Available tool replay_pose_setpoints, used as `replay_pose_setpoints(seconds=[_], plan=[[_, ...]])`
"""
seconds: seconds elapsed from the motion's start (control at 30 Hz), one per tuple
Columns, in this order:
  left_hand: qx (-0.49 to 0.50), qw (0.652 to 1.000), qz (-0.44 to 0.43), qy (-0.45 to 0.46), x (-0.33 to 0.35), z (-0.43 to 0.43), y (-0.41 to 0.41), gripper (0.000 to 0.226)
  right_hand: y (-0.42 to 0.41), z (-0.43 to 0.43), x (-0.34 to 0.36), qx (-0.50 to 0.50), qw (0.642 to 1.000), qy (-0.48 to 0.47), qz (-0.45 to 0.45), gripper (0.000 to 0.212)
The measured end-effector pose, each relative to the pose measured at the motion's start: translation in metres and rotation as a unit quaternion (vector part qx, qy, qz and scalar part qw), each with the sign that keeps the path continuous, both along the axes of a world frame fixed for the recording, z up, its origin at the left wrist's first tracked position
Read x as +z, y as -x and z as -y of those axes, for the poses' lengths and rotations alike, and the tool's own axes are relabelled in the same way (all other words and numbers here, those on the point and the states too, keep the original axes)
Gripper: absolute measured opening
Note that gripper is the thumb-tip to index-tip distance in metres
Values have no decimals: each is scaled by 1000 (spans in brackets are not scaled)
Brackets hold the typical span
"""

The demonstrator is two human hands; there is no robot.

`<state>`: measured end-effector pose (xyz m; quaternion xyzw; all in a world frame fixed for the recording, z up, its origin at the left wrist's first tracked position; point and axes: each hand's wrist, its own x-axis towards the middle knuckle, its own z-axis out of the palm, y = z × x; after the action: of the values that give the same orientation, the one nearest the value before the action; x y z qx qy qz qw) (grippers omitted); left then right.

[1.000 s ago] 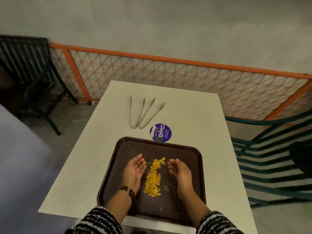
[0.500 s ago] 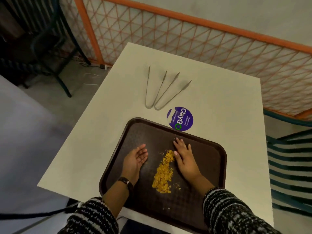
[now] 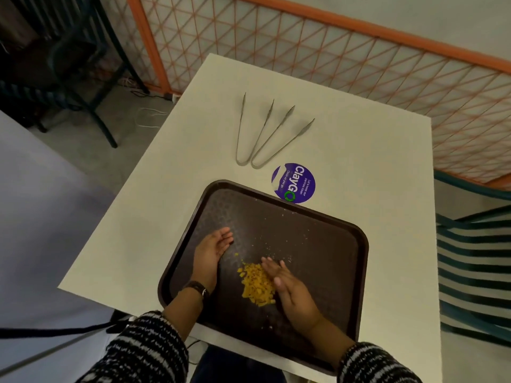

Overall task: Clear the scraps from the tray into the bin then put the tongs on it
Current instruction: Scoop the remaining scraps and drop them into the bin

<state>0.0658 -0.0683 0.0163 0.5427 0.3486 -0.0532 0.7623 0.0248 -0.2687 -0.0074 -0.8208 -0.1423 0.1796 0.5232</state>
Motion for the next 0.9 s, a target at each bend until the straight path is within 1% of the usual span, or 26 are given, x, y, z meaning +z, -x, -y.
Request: replay_pose_setpoints(seconds=[0.03,0.07,0.1,0.13,0.2,0.27,0.33,0.4,0.43,0.47,0.5,0.53,0.6,0.67,0.73,0.8,0.9], plan=[[-48,994,34,-87,-1,2,5,23,6,4,3,-46,999,-9,-3,54],[-103,978,71,-167,-2,4,10,24,12,8,5,-88,996,-16,-8,54],[-158,956,101,-224,-5,8,16,25,18,12,6,-127,992,-17,-15,54],[-212,934,121,-260,-10,12,22,27,25,15,7,-162,986,-15,-20,54],[-302,892,126,-313,-21,20,31,36,37,19,8,-223,974,-12,-30,57],[-354,851,131,-365,-29,30,39,51,47,19,8,-267,963,-18,-38,60],[-379,827,143,-390,-32,43,47,62,56,16,8,-286,957,-21,-42,59],[-412,809,153,-390,-32,57,56,60,62,14,7,-288,956,-19,-51,60],[-424,810,156,-375,-31,64,60,55,64,12,6,-285,957,-14,-53,61],[-427,820,156,-348,-29,70,64,46,66,11,5,-279,959,-6,-50,63],[-417,839,152,-314,-25,74,67,39,66,8,4,-272,961,6,-46,62],[-391,864,145,-280,-22,77,70,36,65,7,3,-266,963,17,-42,59],[-312,913,127,-230,-16,78,71,37,62,3,2,-257,965,32,-34,53],[-233,944,113,-205,-13,74,72,41,57,-2,-1,-233,970,65,-12,56],[-174,962,106,-179,-12,69,73,44,53,-10,-3,-194,975,111,16,59],[-130,973,103,-163,-10,63,72,45,50,-19,-4,-149,976,152,38,65],[-74,983,100,-133,-9,53,68,44,44,-32,-8,-106,968,220,58,85]])
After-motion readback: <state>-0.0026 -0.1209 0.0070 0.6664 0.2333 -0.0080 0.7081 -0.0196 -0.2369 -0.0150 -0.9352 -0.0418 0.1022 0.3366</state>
